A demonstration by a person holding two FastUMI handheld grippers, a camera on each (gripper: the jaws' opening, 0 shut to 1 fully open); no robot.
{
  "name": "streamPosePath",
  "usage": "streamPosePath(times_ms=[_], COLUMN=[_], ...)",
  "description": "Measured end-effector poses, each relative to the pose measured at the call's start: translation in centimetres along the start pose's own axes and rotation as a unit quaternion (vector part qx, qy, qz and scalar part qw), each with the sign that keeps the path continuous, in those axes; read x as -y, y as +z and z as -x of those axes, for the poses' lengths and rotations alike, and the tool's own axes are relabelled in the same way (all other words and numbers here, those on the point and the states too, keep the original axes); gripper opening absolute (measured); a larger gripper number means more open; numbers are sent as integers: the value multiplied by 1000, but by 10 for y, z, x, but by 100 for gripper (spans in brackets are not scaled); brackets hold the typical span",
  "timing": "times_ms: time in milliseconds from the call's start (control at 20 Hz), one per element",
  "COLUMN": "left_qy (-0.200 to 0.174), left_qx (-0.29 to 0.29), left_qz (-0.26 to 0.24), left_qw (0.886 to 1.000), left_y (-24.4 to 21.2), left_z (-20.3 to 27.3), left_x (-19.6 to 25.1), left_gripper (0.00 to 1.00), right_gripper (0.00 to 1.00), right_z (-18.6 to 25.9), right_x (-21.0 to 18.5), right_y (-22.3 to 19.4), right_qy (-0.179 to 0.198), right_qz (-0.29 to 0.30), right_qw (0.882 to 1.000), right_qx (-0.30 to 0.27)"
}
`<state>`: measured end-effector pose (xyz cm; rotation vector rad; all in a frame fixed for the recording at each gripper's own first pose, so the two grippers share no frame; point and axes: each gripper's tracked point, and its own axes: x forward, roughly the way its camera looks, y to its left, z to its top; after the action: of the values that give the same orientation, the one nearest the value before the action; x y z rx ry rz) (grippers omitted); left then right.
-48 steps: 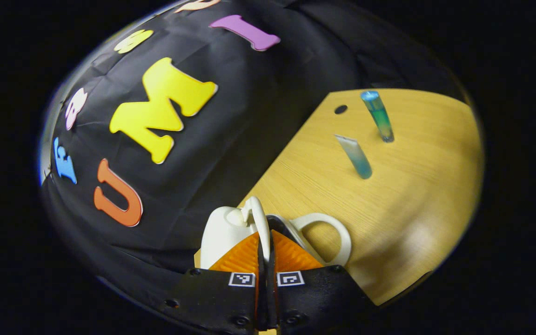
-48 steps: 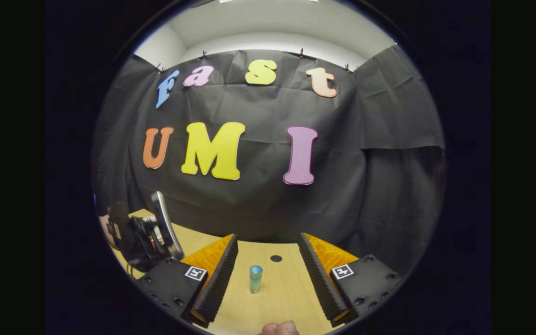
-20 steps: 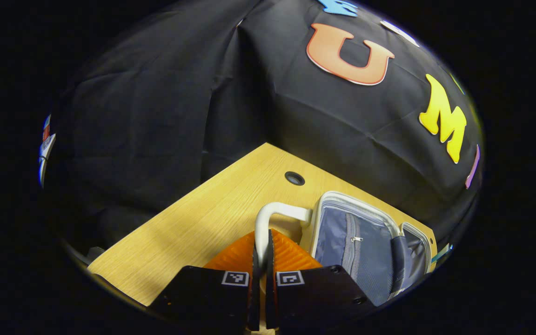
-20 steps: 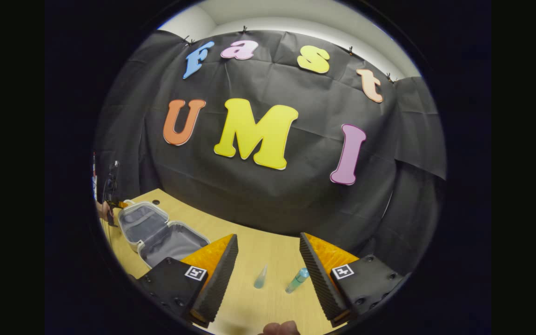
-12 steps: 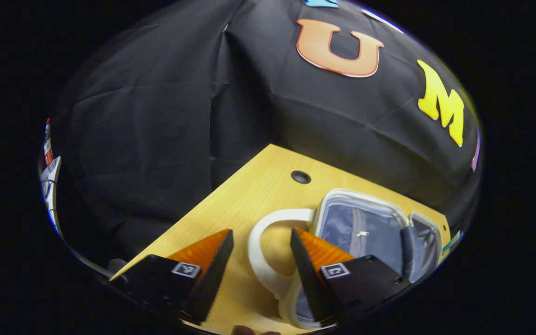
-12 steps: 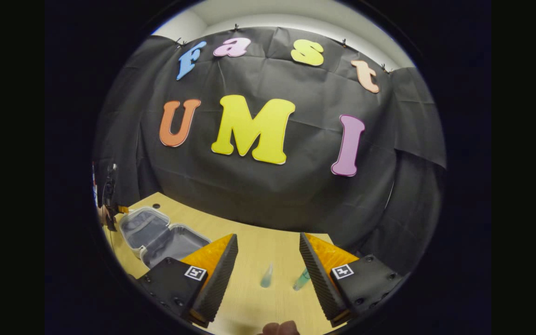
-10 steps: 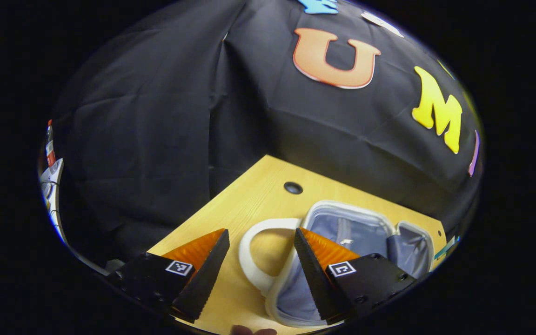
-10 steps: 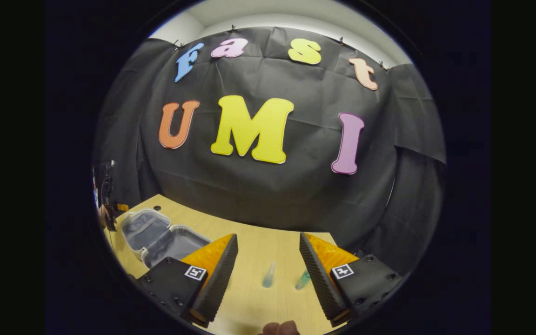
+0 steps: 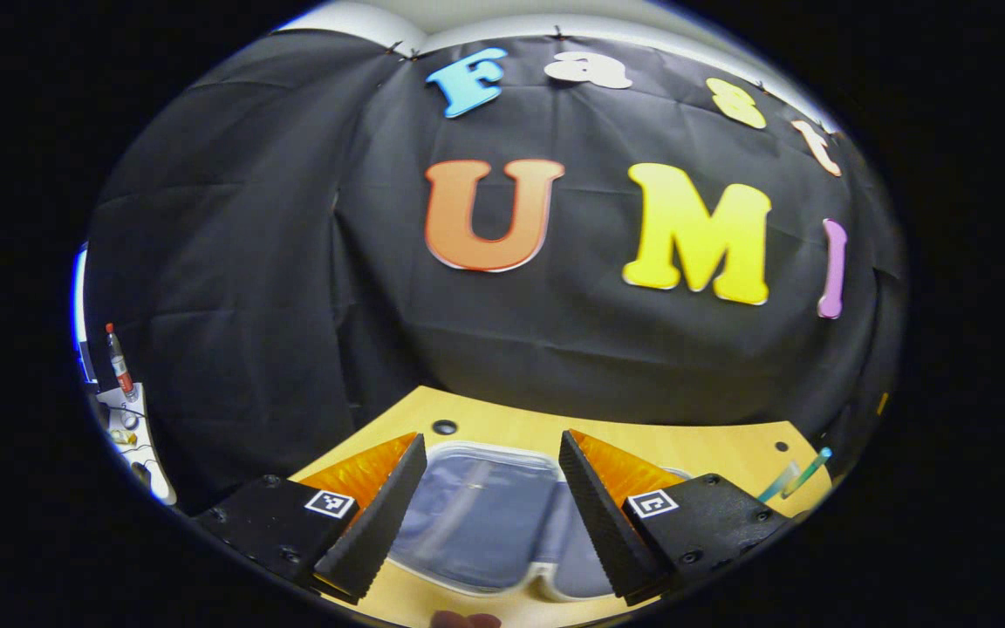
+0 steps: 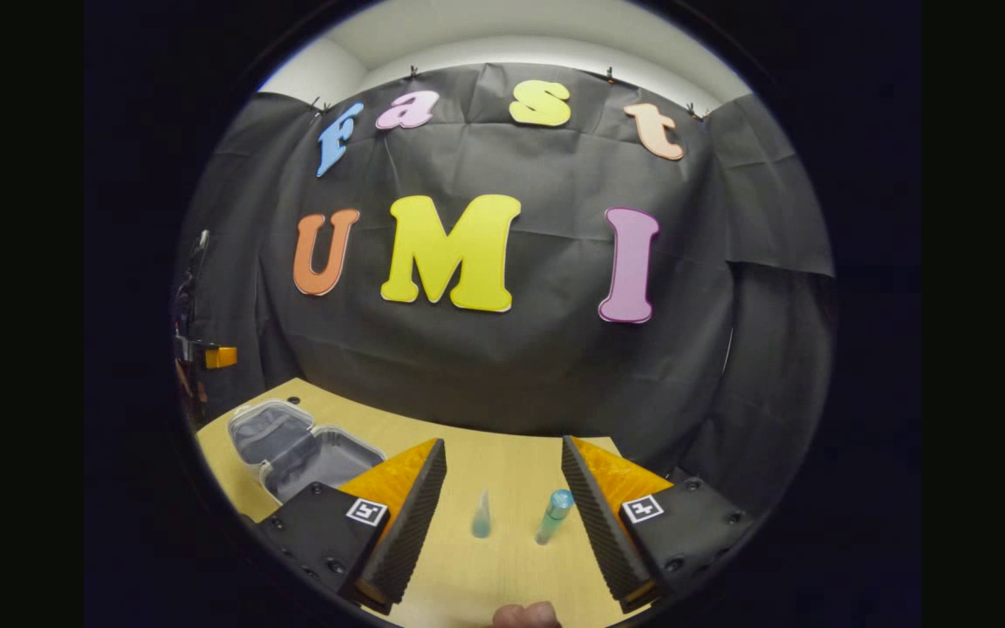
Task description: First open the suitcase, pack the skin care products into it, and then close the suitcase.
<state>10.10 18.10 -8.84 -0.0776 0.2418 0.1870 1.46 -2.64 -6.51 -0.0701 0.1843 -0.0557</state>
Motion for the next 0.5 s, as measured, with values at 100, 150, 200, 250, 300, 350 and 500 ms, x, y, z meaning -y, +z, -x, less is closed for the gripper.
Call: streamPosePath(times_ms=[100,150,200,250,300,350,500], left_qy=[-34,-49,-69,-99,-121,-140,-193], left_qx=[5,6,4,0,0,-3,-25], left_qz=[-11,-22,-25,-27,-35,-47,-59], left_qw=[999,999,997,995,992,989,979], left_y=[-1,-5,-11,-22,-27,-34,-67], left_z=[16,23,29,33,37,40,43], left_x=[61,90,121,152,184,213,286], left_gripper=[98,98,98,97,98,98,98], right_gripper=[79,79,79,79,79,79,79], right_z=[4,6,8,9,10,12,18], right_x=[23,35,47,60,73,86,121], right_y=[-4,-7,-9,-12,-14,-18,-28], right_qy=[-4,-7,-11,-17,-23,-29,-50], right_qz=[-5,-8,-10,-12,-12,-12,-10], right_qw=[1000,1000,1000,1000,1000,999,999], right_qx=[1,1,0,-2,-3,-4,-15])
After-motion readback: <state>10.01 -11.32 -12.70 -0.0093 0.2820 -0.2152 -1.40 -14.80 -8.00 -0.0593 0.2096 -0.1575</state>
